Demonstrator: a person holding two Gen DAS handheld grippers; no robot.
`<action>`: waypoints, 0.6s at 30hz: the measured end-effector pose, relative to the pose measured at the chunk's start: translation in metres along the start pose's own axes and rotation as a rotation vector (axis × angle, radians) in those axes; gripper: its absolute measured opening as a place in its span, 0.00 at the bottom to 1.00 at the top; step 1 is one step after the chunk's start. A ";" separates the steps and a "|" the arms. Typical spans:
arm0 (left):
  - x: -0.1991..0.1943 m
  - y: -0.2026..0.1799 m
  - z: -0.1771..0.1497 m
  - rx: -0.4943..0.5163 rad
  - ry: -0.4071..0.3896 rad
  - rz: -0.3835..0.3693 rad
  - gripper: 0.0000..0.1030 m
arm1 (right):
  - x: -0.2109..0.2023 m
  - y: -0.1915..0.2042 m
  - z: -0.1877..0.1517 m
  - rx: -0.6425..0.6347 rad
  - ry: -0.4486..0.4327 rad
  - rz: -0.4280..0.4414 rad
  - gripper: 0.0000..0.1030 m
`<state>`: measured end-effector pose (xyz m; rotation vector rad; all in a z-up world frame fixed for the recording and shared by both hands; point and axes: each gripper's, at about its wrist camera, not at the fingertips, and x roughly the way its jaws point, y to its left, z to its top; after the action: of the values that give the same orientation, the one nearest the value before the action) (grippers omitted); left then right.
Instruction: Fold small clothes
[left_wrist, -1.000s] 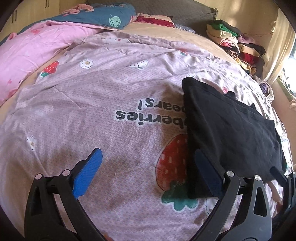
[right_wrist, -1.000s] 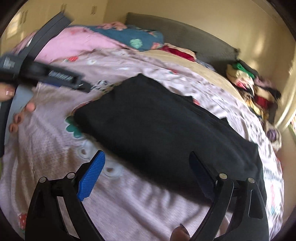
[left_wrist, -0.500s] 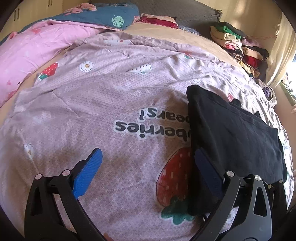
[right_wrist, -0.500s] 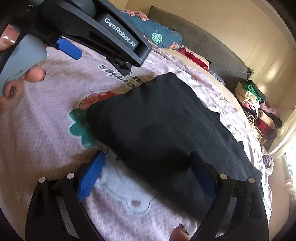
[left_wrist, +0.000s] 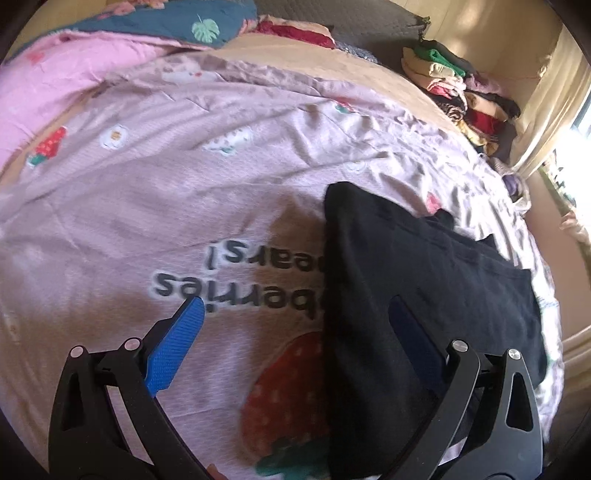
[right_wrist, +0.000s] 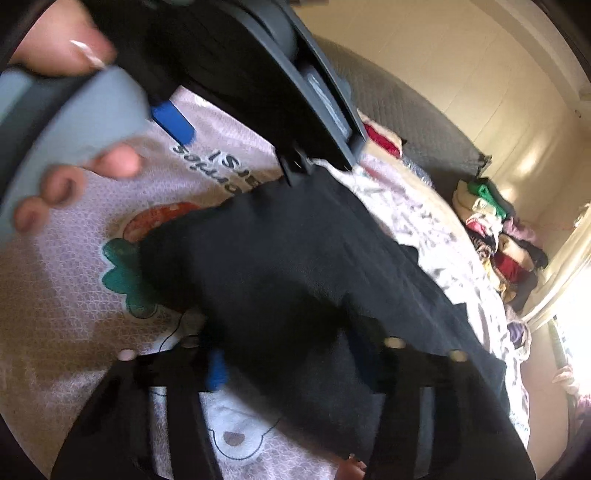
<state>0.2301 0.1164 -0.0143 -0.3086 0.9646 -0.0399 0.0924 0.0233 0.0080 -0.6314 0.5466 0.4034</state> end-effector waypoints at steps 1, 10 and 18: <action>0.003 -0.002 0.002 -0.010 0.013 -0.020 0.91 | -0.003 -0.001 0.000 -0.003 -0.013 -0.007 0.25; 0.030 -0.026 0.014 -0.005 0.129 -0.040 0.91 | -0.030 -0.031 -0.005 0.109 -0.073 -0.025 0.19; 0.008 -0.066 0.014 0.007 0.061 -0.192 0.75 | -0.058 -0.073 -0.021 0.273 -0.138 -0.034 0.17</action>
<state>0.2526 0.0549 0.0049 -0.3950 0.9930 -0.2292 0.0767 -0.0553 0.0605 -0.3467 0.4481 0.3299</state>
